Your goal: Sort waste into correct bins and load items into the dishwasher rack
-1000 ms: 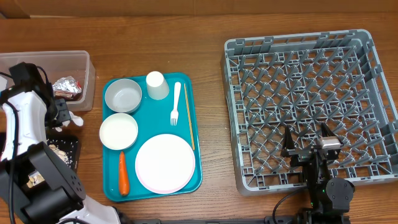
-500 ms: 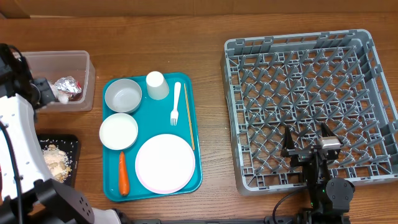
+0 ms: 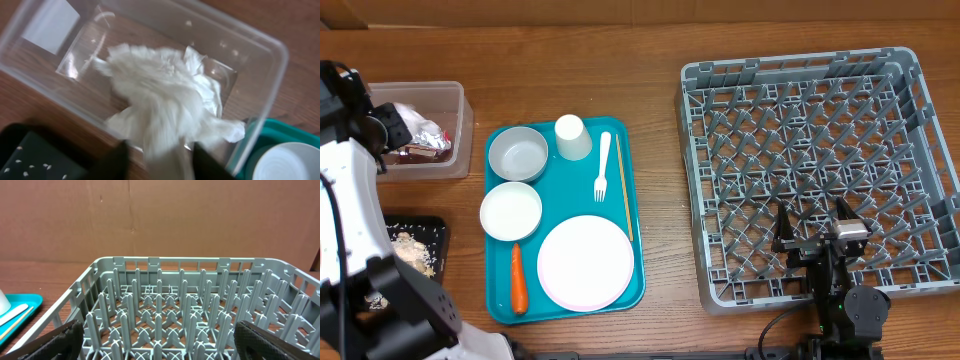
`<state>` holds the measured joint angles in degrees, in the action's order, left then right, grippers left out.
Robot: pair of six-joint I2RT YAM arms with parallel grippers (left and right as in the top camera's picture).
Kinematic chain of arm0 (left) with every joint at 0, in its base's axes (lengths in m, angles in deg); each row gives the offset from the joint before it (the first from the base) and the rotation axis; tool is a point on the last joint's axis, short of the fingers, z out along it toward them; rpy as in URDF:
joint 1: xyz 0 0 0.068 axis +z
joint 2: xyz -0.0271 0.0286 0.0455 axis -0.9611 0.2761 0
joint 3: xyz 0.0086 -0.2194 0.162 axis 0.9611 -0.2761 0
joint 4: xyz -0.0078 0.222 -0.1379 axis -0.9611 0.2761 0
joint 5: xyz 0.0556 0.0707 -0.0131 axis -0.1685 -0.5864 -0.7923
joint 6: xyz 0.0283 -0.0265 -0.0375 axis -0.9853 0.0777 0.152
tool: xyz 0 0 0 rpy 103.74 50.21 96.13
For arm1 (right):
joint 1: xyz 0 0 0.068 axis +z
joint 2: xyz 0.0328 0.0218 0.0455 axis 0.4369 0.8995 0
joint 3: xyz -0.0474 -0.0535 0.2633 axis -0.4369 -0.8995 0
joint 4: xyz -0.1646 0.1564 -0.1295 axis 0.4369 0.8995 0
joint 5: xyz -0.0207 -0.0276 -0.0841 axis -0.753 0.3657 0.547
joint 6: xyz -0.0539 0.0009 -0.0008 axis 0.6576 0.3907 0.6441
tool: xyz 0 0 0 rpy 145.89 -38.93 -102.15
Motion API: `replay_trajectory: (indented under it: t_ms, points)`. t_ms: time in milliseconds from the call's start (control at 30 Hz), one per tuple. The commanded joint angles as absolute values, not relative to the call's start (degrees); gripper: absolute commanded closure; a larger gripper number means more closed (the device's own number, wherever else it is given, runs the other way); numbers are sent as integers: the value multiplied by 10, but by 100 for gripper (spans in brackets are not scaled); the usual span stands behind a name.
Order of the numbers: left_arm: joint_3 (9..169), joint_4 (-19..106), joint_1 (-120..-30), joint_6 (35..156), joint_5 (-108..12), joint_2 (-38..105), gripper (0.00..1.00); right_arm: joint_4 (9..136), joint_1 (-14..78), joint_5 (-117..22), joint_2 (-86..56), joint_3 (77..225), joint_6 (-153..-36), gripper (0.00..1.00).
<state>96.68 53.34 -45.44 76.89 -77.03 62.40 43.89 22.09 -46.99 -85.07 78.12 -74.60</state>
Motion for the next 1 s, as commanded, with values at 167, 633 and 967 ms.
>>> replay_trajectory:
  t_ms: [167,633,967]
  points:
    - [986,526,-451,775,-761,642,27,437,218,-473,-856,775,-746,0]
    - [1028,703,-447,794,-762,512,29,437,218,-473,-856,775,-746,0]
    - [941,793,-422,906,-771,520,0,437,218,-473,-856,775,-746,0]
